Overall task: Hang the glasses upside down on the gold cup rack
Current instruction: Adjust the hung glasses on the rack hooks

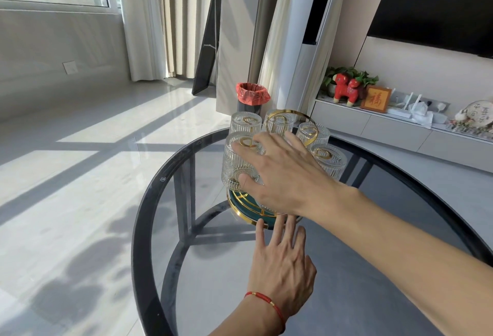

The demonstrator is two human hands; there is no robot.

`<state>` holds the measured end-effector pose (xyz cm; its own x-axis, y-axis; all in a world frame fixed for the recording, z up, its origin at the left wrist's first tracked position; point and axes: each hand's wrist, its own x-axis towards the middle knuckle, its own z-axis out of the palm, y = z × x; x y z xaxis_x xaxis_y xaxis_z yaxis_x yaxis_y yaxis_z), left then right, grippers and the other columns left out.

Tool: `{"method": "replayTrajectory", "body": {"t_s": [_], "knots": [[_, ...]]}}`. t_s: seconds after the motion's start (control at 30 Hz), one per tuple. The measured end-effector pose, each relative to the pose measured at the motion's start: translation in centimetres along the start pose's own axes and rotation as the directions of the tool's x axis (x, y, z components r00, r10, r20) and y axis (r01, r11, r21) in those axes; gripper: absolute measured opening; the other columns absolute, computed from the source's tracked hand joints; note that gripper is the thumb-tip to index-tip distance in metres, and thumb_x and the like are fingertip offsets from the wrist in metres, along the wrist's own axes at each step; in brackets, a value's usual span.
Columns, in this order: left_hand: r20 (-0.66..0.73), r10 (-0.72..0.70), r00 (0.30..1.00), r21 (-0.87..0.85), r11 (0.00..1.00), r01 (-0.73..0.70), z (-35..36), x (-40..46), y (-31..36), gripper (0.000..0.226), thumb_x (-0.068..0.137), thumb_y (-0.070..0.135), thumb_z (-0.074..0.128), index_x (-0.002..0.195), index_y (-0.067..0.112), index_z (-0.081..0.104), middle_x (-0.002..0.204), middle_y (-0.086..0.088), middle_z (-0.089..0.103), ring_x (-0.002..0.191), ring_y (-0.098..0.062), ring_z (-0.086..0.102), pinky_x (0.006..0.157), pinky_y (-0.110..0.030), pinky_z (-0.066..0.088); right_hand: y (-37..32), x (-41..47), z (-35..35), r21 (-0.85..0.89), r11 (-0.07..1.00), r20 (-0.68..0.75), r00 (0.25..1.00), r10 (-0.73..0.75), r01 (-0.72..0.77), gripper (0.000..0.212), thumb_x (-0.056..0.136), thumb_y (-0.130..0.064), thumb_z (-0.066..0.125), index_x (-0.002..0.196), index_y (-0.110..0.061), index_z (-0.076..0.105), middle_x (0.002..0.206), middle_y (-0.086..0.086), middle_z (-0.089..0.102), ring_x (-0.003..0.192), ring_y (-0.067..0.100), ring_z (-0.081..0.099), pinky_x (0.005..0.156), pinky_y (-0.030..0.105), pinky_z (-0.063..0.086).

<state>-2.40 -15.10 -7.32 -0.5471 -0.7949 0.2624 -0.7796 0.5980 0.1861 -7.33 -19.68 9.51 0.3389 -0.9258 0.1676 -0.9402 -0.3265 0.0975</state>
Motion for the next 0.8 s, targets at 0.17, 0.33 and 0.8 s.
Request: {"method": "replayTrajectory", "body": {"t_s": [0.17, 0.33, 0.8], "knots": [[-0.011, 0.003, 1.0, -0.006, 1.0, -0.003, 0.1, 0.0, 0.0, 0.056, 0.097, 0.037, 0.038, 0.147, 0.011, 0.04, 0.164, -0.013, 0.03, 0.154, -0.031, 0.016, 0.119, -0.065, 0.017, -0.2, 0.2, 0.2, 0.03, 1.0, 0.015, 1.0, -0.004, 0.003, 0.066, 0.099, -0.047, 0.041, 0.16, -0.026, 0.026, 0.152, 0.012, 0.038, 0.145, 0.03, 0.032, 0.122, 0.053, 0.019], [0.004, 0.006, 1.0, -0.007, 1.0, -0.006, 0.0, 0.0, 0.0, 0.058, 0.1, 0.038, 0.035, 0.151, 0.011, 0.033, 0.167, -0.012, 0.021, 0.156, -0.031, 0.008, 0.12, -0.065, 0.01, -0.1, 0.4, 0.4, 0.073, 0.997, 0.037, 0.999, -0.015, 0.012, 0.068, 0.099, -0.037, 0.049, 0.16, -0.021, 0.025, 0.153, 0.014, 0.036, 0.144, 0.031, 0.03, 0.117, 0.044, 0.027], [0.009, 0.0, 1.0, -0.017, 1.0, 0.0, 0.0, 0.0, 0.0, 0.053, 0.099, 0.038, 0.034, 0.144, 0.011, 0.04, 0.17, -0.012, 0.014, 0.156, -0.029, 0.008, 0.12, -0.065, 0.013, 0.7, 0.0, -0.9, 0.255, 0.967, 0.017, 0.999, -0.034, 0.029, 0.065, 0.098, -0.032, 0.056, 0.159, -0.025, 0.033, 0.163, 0.001, 0.033, 0.151, 0.019, 0.024, 0.122, 0.036, 0.021]]}}
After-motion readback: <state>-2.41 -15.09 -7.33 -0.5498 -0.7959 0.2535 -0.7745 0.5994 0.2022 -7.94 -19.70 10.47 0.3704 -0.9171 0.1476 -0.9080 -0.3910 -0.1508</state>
